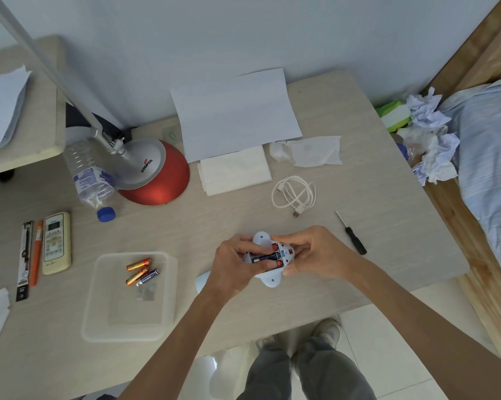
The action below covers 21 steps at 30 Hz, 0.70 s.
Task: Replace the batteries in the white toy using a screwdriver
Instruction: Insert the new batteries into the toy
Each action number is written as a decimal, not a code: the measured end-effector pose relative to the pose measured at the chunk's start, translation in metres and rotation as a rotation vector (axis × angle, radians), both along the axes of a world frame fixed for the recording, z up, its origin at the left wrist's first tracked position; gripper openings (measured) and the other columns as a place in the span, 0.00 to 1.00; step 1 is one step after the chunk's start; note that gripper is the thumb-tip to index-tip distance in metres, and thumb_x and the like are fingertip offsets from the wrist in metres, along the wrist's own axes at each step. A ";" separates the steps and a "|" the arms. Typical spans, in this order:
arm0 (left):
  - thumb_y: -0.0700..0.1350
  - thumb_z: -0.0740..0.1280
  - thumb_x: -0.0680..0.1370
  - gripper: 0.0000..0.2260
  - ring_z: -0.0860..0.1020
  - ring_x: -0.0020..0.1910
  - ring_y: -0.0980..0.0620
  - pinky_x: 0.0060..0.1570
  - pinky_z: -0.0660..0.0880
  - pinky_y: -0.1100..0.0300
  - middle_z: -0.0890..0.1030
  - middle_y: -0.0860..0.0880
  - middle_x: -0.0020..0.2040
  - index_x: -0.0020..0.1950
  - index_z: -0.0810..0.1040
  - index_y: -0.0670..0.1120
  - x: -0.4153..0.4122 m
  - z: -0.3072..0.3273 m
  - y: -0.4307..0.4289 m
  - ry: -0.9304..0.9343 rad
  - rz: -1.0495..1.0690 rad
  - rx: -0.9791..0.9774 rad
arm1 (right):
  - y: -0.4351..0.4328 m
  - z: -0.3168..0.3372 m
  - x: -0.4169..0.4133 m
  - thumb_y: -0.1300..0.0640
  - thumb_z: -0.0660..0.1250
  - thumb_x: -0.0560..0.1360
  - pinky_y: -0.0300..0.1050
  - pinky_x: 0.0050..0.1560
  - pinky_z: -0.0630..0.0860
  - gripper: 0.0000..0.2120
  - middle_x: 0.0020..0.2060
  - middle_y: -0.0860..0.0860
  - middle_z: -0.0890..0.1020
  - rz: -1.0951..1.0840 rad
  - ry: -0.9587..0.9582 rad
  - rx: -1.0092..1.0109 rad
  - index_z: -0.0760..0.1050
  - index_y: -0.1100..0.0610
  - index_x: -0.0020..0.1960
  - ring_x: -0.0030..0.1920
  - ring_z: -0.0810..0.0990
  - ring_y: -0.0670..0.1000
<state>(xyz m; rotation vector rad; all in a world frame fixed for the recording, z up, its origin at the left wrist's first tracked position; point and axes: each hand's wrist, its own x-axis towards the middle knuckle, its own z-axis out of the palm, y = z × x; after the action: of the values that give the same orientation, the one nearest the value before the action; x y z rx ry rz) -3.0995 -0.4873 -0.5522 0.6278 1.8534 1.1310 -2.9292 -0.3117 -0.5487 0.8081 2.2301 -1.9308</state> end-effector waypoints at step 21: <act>0.52 0.84 0.72 0.35 0.76 0.73 0.49 0.67 0.77 0.54 0.77 0.51 0.73 0.77 0.77 0.52 -0.014 0.020 -0.093 0.772 -0.261 -0.365 | -0.001 0.010 -0.001 0.68 0.85 0.67 0.55 0.64 0.85 0.37 0.59 0.46 0.90 0.046 -0.033 0.025 0.81 0.42 0.70 0.59 0.90 0.49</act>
<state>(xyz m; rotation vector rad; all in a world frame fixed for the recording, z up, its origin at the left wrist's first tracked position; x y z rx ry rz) -3.1138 -0.5802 -0.5324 1.1503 2.4378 0.3608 -2.9305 -0.3129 -0.5391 0.7787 2.2379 -1.8587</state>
